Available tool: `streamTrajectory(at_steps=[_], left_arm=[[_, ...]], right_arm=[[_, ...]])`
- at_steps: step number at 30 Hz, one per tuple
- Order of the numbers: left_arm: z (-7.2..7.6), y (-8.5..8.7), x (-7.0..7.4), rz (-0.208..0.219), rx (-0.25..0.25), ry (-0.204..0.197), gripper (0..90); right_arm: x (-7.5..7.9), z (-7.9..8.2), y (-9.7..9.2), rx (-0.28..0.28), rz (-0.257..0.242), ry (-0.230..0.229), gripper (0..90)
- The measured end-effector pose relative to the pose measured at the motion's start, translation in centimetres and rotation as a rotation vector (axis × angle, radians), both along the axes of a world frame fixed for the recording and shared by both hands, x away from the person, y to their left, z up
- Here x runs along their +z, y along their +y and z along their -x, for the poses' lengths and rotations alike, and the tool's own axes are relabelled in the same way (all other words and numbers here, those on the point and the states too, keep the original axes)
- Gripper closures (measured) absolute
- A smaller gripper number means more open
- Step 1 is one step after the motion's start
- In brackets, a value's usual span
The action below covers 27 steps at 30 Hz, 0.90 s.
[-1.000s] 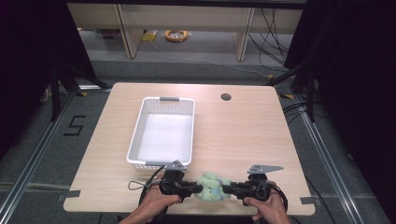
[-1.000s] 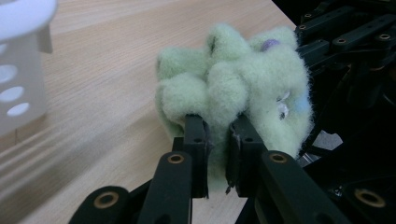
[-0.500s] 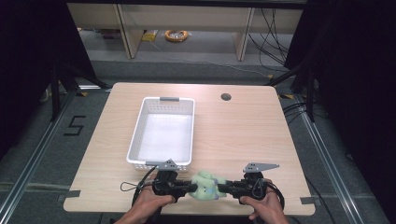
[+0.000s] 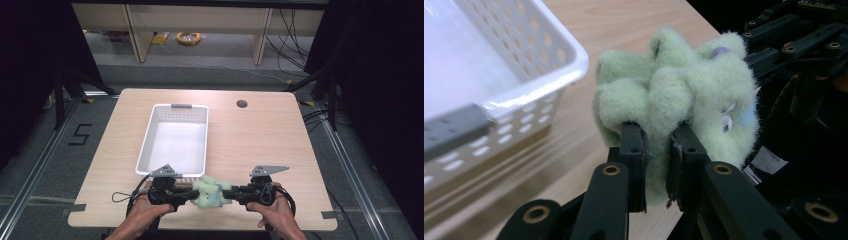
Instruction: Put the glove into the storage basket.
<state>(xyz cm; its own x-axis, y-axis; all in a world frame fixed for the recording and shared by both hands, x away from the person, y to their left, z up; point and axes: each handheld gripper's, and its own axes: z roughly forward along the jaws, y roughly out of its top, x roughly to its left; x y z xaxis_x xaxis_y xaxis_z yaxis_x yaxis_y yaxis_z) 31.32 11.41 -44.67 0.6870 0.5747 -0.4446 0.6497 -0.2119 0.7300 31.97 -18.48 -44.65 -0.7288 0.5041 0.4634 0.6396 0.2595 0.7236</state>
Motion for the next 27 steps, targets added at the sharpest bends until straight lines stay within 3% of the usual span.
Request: streamTrajectory(at_steps=[2, 3, 8, 9, 11, 12, 14, 18, 19, 23, 24, 25, 27], left_arm=[[-0.1, 0.4, 0.4, 0.001, 0.000, -0.010, 78.3], [-0.2, 0.6, 0.6, 0.000, 0.008, -0.013, 78.3], [-1.1, 1.9, 1.8, -0.004, 0.048, -0.024, 78.1], [-1.3, 2.1, 1.9, -0.004, 0.052, -0.027, 78.1], [-1.6, 2.5, 2.2, -0.006, 0.058, -0.027, 78.1], [-1.8, 2.7, 2.4, -0.009, 0.059, -0.025, 78.0], [-2.2, 3.1, 2.5, -0.012, 0.067, -0.018, 78.0], [-2.9, 3.8, 2.7, -0.016, 0.102, -0.014, 77.9], [-3.1, 4.1, 2.8, -0.017, 0.089, -0.003, 77.9], [-4.0, 5.0, 3.3, -0.023, 0.111, 0.005, 77.8], [-4.2, 5.2, 3.4, -0.026, 0.119, 0.003, 77.8], [-4.3, 5.4, 3.5, -0.033, 0.125, 0.003, 77.8], [-4.8, 5.9, 3.7, -0.041, 0.141, 0.011, 77.7]], right_arm=[[0.5, 0.0, 0.4, 0.000, 0.002, -0.003, 75.1], [0.8, -0.4, 0.6, 0.020, 0.011, -0.038, 75.1], [2.1, -1.6, 2.0, 0.028, 0.013, -0.044, 75.1], [2.3, -2.0, 2.2, 0.027, 0.016, -0.071, 75.1], [2.5, -2.2, 2.6, 0.026, 0.015, -0.043, 75.1], [2.5, -2.6, 2.9, 0.029, 0.013, -0.065, 75.1], [2.9, -2.9, 3.5, 0.029, 0.020, -0.042, 75.1], [3.2, -4.0, 4.3, 0.038, 0.027, -0.053, 75.1], [3.3, -4.3, 4.5, 0.035, 0.033, -0.054, 75.1], [3.9, -5.2, 5.6, 0.027, 0.049, -0.030, 75.0], [4.0, -5.6, 5.9, 0.039, 0.053, -0.062, 75.0], [4.3, -5.6, 6.3, 0.029, 0.053, -0.031, 75.1], [4.6, -6.3, 6.9, 0.035, 0.062, -0.044, 75.0]])
